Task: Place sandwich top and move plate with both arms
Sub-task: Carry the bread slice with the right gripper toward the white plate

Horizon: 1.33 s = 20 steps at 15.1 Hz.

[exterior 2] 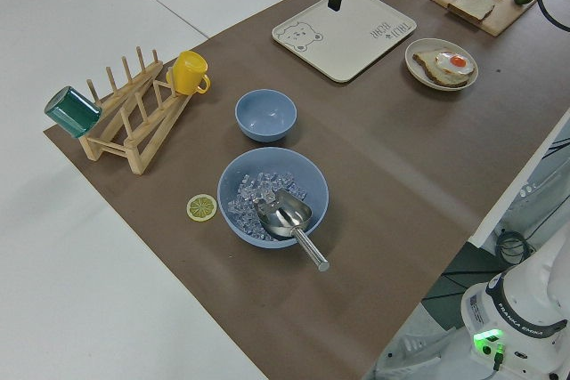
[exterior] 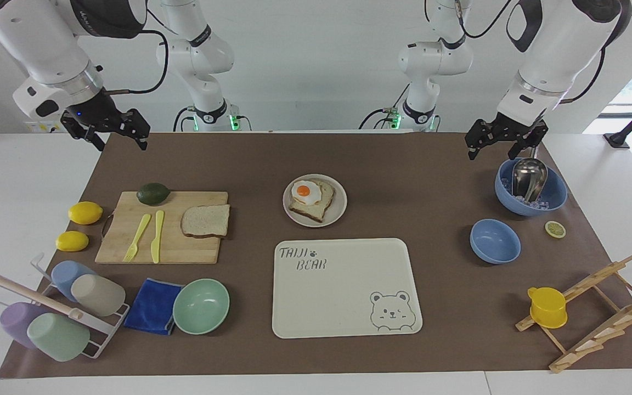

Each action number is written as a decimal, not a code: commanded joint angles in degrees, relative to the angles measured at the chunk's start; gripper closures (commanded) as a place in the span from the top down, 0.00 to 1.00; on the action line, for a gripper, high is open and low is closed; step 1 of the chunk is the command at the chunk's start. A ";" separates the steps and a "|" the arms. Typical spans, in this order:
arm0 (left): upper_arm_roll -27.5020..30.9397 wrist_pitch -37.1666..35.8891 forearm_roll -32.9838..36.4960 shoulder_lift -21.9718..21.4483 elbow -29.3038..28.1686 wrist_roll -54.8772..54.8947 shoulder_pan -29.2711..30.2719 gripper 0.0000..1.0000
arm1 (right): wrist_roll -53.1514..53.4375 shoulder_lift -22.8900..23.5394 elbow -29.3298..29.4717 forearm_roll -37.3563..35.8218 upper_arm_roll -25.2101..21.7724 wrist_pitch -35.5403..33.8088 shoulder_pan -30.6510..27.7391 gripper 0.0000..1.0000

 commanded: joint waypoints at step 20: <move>-0.34 -0.58 -0.58 -0.40 -0.05 -0.41 0.68 1.00 | 23.70 10.49 -7.99 -17.34 7.36 12.39 12.34 1.00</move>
